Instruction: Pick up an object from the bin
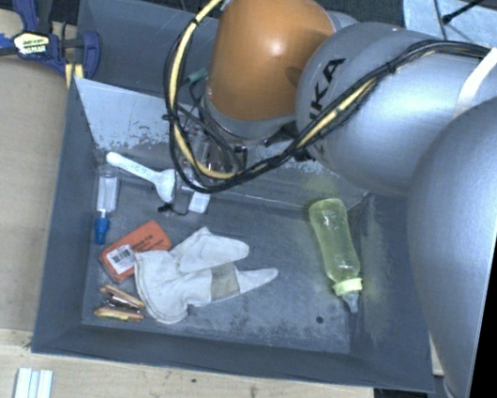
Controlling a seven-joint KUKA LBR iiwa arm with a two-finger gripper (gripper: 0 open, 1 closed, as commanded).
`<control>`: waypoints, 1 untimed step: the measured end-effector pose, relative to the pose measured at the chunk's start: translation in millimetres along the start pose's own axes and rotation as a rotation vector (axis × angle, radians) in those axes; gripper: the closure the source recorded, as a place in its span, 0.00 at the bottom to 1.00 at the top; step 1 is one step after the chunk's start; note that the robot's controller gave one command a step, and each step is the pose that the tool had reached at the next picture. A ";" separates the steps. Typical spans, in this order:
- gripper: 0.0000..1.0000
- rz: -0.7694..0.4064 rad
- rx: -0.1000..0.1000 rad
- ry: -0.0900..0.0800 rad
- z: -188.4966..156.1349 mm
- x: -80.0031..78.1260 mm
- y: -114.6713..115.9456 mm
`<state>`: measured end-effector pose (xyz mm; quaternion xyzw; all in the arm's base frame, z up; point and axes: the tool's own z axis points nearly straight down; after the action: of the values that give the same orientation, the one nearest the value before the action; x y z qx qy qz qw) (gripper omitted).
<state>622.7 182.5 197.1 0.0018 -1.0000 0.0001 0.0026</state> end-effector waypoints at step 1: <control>0.00 0.003 -0.002 -0.008 -5.5 -1.6 -0.7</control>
Offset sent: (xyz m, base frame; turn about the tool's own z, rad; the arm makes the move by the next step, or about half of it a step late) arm -0.0464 -0.0332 -0.1193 -0.2201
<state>624.3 181.8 202.6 0.0004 -1.0000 -0.0006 -0.0016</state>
